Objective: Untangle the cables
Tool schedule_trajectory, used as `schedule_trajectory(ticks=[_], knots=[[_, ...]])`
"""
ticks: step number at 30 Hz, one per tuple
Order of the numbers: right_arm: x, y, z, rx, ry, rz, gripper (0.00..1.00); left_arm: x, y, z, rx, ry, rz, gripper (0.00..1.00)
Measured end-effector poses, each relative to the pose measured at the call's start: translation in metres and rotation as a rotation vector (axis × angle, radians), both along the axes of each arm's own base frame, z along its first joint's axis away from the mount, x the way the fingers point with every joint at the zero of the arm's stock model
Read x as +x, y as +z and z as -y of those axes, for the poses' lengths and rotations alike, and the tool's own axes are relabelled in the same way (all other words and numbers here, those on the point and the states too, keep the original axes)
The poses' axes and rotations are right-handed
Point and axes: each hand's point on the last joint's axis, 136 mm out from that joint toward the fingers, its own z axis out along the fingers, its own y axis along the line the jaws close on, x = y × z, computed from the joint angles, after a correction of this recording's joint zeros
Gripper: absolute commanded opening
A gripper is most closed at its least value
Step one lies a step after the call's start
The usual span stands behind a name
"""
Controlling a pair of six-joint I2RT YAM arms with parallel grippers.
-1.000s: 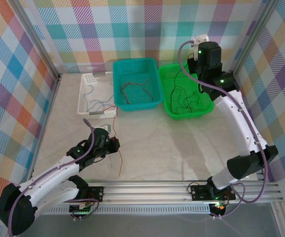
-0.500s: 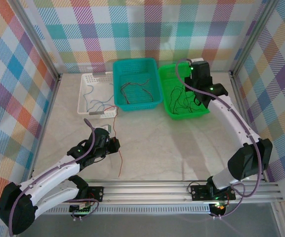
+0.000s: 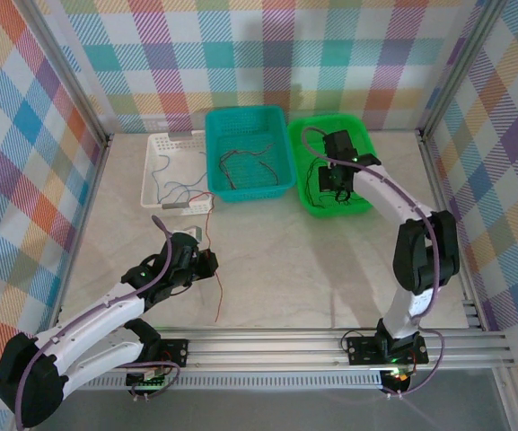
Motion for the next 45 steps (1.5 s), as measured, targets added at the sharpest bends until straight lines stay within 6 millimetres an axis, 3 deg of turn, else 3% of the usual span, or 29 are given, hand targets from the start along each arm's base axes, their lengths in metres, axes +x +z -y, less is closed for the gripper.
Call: schedule_trajectory(ticks=[6, 11, 25, 33, 40, 45], knots=[[-0.002, -0.026, -0.001, 0.048, -0.012, -0.089, 0.0, -0.003, -0.001, -0.002, 0.008, -0.002, -0.011, 0.0], [-0.003, -0.031, -0.001, 0.079, -0.016, -0.122, 0.01, -0.003, 0.0, -0.001, 0.004, -0.007, -0.01, 0.0], [0.048, -0.03, -0.009, 0.11, -0.026, -0.117, 0.0, -0.005, 0.002, -0.002, 0.002, -0.007, -0.009, 0.0], [0.049, -0.049, -0.009, 0.09, -0.028, -0.166, 0.0, -0.007, 0.004, -0.003, -0.001, -0.007, -0.004, 0.0], [0.049, -0.043, -0.01, 0.097, -0.014, -0.16, 0.2, -0.007, 0.004, -0.003, -0.002, -0.007, -0.003, 0.0], [0.048, -0.009, -0.011, 0.119, -0.006, -0.094, 0.4, -0.007, 0.004, -0.003, -0.001, -0.007, -0.003, 0.0]])
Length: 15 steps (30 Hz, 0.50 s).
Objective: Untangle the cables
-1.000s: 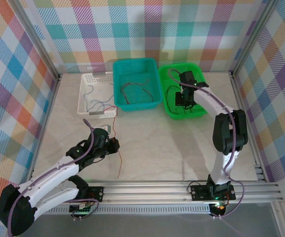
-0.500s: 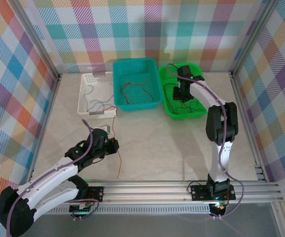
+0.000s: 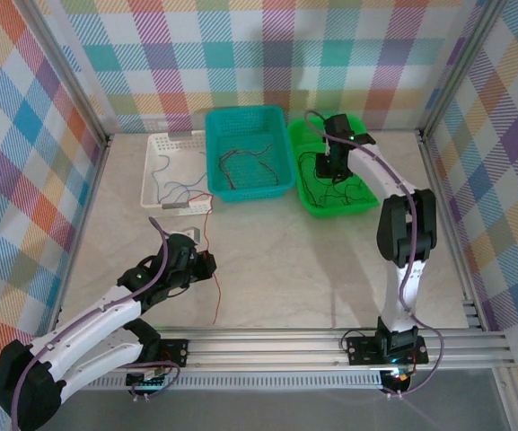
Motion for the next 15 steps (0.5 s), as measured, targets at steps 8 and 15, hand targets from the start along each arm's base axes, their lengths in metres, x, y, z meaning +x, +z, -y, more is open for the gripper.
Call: schedule_trajectory(ticks=[8, 15], knots=[[-0.017, 0.077, 0.002, 0.063, -0.004, 0.157, 0.58, 0.009, 0.024, 0.006, -0.025, -0.002, 0.038, 0.0], [-0.07, 0.132, 0.004, 0.156, 0.01, 0.3, 0.72, 0.034, 0.077, 0.025, -0.046, -0.031, 0.118, 0.0]])
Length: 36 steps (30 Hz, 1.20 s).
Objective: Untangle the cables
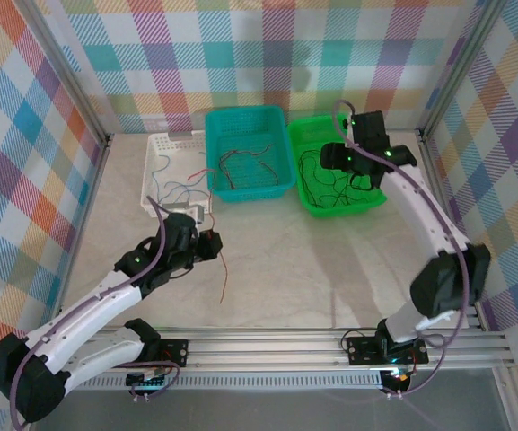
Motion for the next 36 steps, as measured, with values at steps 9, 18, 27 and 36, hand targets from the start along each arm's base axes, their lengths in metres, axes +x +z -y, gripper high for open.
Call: schedule_trajectory(ticks=[9, 18, 27, 36], knots=[[-0.082, 0.041, -0.001, 0.081, 0.064, 0.174, 0.79, 0.075, 0.122, 0.049, -0.034, -0.04, 0.235, 0.0], [-0.141, 0.053, 0.002, 0.131, 0.126, 0.282, 0.82, 0.19, 0.159, 0.11, 0.118, -0.073, 0.414, 0.0], [-0.179, 0.058, 0.008, 0.172, 0.167, 0.347, 0.83, 0.318, 0.067, 0.11, 0.294, -0.013, 0.306, 0.0], [-0.195, 0.027, 0.009, 0.165, 0.191, 0.29, 0.84, 0.368, -0.009, 0.076, 0.384, 0.06, 0.192, 0.0]])
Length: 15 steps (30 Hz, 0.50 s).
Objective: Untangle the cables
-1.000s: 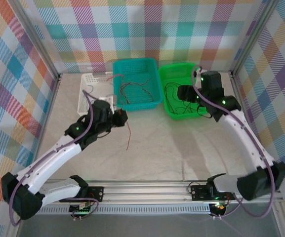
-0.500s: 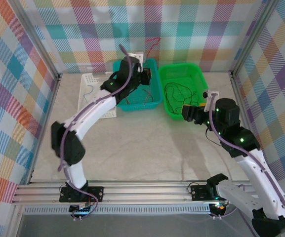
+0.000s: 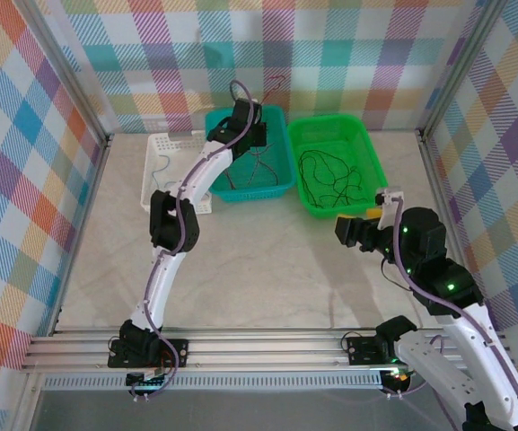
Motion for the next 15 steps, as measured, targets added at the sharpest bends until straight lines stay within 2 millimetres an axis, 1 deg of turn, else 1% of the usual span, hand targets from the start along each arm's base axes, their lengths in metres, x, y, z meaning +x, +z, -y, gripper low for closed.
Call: schedule_trajectory(ticks=[4, 12, 15], knots=[[0.0, -0.009, -0.003, -0.006, 0.015, -0.029, 0.84, 0.0, -0.026, -0.005, 0.004, 0.016, -0.06, 0.0], [0.0, -0.014, -0.008, -0.004, 0.039, -0.05, 0.85, -0.01, -0.089, -0.011, 0.018, 0.06, -0.208, 0.0], [0.0, -0.014, -0.009, -0.002, 0.045, -0.053, 0.85, -0.015, -0.103, -0.014, 0.025, 0.077, -0.244, 0.0]])
